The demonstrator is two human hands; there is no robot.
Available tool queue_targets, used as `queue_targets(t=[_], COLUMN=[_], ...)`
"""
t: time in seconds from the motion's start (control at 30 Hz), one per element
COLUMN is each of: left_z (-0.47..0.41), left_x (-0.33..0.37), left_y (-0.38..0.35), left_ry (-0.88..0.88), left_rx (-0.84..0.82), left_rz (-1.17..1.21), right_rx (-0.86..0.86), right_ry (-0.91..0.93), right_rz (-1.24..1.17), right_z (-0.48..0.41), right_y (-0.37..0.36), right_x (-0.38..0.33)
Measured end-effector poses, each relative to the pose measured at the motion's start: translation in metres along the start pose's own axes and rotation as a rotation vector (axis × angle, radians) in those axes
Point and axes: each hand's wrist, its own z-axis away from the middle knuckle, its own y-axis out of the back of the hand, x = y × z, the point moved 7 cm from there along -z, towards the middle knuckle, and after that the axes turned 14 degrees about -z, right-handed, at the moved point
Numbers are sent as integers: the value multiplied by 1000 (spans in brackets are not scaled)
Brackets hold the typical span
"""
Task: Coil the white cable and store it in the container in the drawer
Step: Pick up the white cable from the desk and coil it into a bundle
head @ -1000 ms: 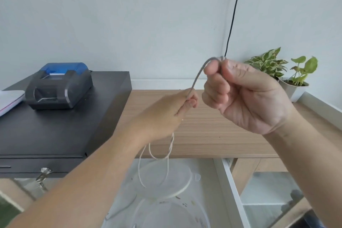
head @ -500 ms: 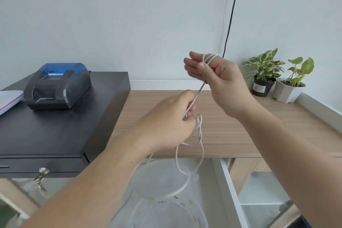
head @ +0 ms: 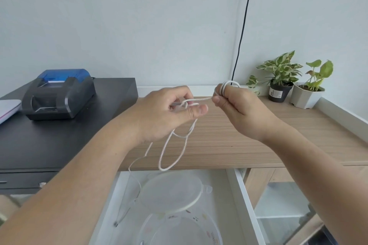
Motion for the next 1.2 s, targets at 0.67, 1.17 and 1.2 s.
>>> queue_targets(t=[0.67,1.17,1.2], left_z=[-6,8,9], left_x=[-21,9,11], left_y=[-27,-5,-7], left_ry=[251,-72,-89], left_rx=[200,389,342], left_rz=[755,62,46], right_rx=[380,408,414], right_ry=[-22,-133,-157], right_rz=[-25,4,5], right_z=[7,16,18], right_y=[-13,-27,-27], right_x=[-5,17,22])
